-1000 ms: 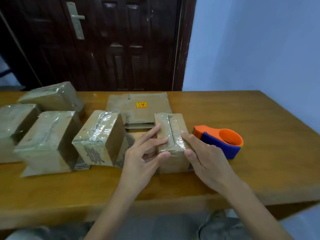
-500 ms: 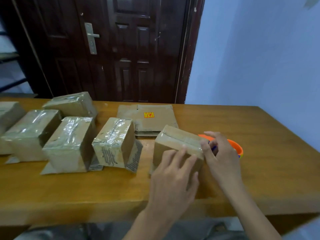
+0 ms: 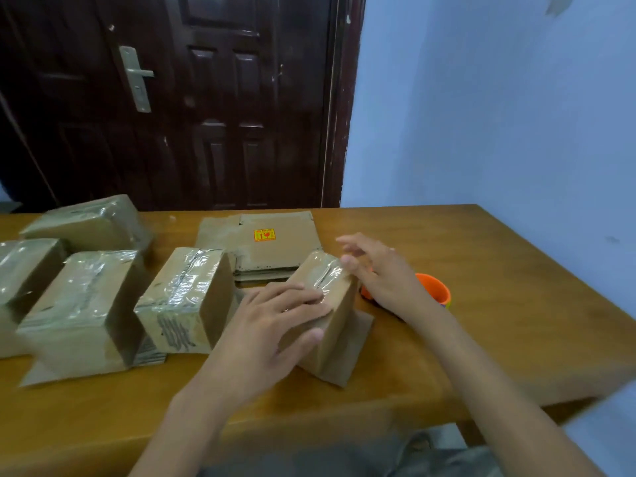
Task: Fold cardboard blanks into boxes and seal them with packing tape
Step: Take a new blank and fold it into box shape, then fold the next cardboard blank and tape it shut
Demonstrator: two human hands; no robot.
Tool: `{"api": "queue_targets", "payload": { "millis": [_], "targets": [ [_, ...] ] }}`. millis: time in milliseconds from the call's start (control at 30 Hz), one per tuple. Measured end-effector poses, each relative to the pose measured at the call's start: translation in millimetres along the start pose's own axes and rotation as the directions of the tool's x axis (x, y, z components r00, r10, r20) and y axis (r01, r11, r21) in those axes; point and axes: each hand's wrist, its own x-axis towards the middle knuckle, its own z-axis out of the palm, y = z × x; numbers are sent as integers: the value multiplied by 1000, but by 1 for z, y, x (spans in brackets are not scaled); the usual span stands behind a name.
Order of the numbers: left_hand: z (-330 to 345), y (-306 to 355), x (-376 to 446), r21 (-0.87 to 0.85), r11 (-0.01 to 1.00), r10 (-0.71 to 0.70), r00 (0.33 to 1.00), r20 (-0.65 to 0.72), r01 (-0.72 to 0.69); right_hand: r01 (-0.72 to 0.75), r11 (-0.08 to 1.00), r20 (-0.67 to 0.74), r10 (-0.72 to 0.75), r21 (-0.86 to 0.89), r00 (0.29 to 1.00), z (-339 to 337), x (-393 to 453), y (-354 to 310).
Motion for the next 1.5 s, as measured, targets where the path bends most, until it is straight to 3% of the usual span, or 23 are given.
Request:
{"api": "queue_targets", "payload": {
  "millis": [100, 200, 333, 400, 500, 600, 667, 733, 800, 867, 933, 1033, 1100, 1233, 1400, 1500],
  "targets": [
    [7, 13, 6, 161, 987, -2, 998, -57, 12, -136, 961, -51, 127, -242, 991, -21, -13, 31],
    [21, 32, 18, 151, 985, -59, 981, -184, 88, -180, 778, 8, 231, -602, 973, -31, -38, 50],
    [32, 46, 27, 33, 981, -178, 954, -243, 191, -226, 673, -112, 209, -704, 971, -21, -56, 59],
    [36, 49, 27, 5, 976, -208, 944, -255, 217, -209, 630, -108, 196, -748, 975, -20, -58, 63],
    [40, 49, 24, 25, 973, -217, 940, -265, 231, -173, 717, -4, 230, -676, 973, -31, -61, 65],
    [35, 48, 26, -16, 974, -223, 941, -253, 227, -207, 866, -53, 206, -456, 977, -59, -69, 55],
    [25, 50, 27, -111, 975, -215, 940, -264, 192, -175, 952, -53, 167, -250, 985, -81, -80, 41],
    [9, 55, 29, -334, 930, -257, 924, -284, 156, -101, 992, -34, 99, -76, 995, -102, -91, 16],
    [-10, 67, 33, -596, 792, -300, 934, -192, 132, -39, 999, -21, 39, 11, 999, -114, -99, -8],
    [-25, 82, 36, -769, 629, -257, 964, -67, 115, 9, 999, 3, -9, 52, 1000, -118, -105, -24],
    [-34, 94, 34, -860, 497, -259, 966, -19, 117, 52, 995, 3, -52, 84, 999, -118, -109, -34],
    [-38, 96, 31, -944, 278, -416, 908, 46, 175, 111, 987, -11, -111, 119, 994, -114, -114, -42],
    [-39, 93, 28, -957, 193, -447, 888, 110, 216, 143, 983, 5, -144, 116, 990, -110, -116, -46],
    [-46, 91, 23, -948, 229, -461, 883, 93, 219, 172, 983, 18, -173, 69, 985, -106, -118, -55],
    [-50, 93, 9, -915, 372, -568, 818, -91, 157, 182, 978, 78, -189, 98, 979, -102, -118, -66],
    [-48, 89, -2, -936, 310, -667, 740, -88, 168, 175, 982, 132, -183, 68, 974, -109, -109, -72]
  ]
}}
